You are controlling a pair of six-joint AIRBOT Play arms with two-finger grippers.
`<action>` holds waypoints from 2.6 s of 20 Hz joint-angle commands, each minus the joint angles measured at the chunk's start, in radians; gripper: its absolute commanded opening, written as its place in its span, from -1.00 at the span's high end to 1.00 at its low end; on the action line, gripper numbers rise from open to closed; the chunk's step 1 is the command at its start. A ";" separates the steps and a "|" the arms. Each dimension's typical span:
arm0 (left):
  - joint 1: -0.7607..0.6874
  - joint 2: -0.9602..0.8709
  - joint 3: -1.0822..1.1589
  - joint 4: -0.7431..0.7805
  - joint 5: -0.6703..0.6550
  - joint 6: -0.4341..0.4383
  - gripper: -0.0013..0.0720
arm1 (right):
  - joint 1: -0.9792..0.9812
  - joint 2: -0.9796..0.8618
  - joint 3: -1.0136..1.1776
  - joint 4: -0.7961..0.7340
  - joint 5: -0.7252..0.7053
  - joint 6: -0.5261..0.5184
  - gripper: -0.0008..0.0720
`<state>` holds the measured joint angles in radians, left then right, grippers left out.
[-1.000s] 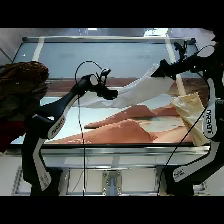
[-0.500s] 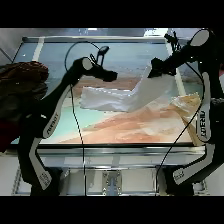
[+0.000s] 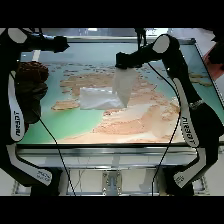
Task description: Fold the shirts.
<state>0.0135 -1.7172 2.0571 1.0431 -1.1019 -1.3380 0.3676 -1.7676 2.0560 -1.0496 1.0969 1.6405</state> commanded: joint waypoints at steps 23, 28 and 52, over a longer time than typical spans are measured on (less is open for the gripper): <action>0.061 0.007 -0.065 -0.030 -0.108 0.061 0.91 | -0.222 -0.298 -0.082 0.121 0.182 0.093 -0.60; 0.061 0.007 -0.065 -0.060 -0.112 0.089 0.91 | -0.219 -0.404 -0.116 0.281 0.195 0.041 -0.74; 0.061 0.007 -0.064 -0.161 -0.227 0.116 0.92 | -0.508 0.021 -0.018 -0.101 0.383 0.048 0.91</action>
<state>0.0746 -1.7096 1.9926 0.9340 -1.3148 -1.2228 -0.0399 -1.8668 2.0369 -0.9005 1.3106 1.6291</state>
